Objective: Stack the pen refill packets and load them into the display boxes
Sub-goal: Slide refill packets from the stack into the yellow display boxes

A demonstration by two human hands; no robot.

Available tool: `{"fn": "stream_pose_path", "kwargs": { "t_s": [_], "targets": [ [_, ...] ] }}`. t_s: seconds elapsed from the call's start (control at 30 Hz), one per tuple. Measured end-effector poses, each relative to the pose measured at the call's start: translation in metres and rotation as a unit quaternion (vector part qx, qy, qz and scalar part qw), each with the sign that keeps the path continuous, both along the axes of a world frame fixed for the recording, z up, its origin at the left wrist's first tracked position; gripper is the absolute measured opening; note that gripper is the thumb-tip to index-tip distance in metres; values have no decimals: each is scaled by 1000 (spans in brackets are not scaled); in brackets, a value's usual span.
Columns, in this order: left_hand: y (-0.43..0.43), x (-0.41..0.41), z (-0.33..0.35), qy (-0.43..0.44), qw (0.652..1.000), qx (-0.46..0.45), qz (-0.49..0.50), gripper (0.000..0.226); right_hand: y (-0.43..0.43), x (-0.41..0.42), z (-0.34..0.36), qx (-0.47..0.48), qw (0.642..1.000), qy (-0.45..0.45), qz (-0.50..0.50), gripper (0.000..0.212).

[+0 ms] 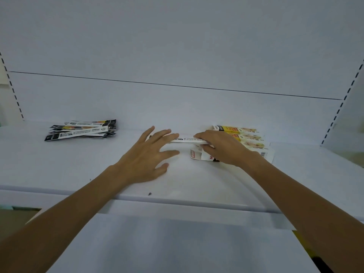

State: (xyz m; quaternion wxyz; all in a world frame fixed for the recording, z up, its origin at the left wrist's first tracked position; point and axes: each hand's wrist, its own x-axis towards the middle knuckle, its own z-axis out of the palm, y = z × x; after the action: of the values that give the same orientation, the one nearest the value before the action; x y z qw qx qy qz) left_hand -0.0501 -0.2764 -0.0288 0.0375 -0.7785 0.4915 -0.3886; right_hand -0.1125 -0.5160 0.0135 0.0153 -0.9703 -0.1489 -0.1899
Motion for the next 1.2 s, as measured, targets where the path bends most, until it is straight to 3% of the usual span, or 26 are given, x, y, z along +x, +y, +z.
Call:
{"fn": "stream_pose_path", "kwargs": {
  "t_s": [0.27,0.47,0.63,0.7,0.77,0.83,0.93,1.1,1.2],
  "targets": [
    [-26,-6,8,-15,999,14,49,51,-27,-17,3,30,998,-57,15,33],
    [-34,-11,7,-16,1000,14,0,46,-34,-19,6,-9,998,-66,-16,32],
    [-32,-10,5,-42,997,30,55,51,-26,-12,0,21,996,-86,16,30],
    [-31,-10,5,-45,997,26,58,51,-25,-12,0,32,995,-93,23,33],
    [-31,-9,6,-50,997,18,58,49,-28,-15,1,42,994,-96,23,50],
    [-28,-6,6,-46,997,8,63,49,-39,-21,4,39,995,-88,-3,71],
    [-20,-1,4,-27,996,-5,81,51,-74,-32,1,56,995,-63,-57,83],
    [-9,8,0,-17,994,-11,112,50,-132,-55,-20,72,984,-22,-163,79],
    [-5,14,-3,-50,993,17,108,48,-145,-61,-35,114,978,5,-176,71]
  ]
}}
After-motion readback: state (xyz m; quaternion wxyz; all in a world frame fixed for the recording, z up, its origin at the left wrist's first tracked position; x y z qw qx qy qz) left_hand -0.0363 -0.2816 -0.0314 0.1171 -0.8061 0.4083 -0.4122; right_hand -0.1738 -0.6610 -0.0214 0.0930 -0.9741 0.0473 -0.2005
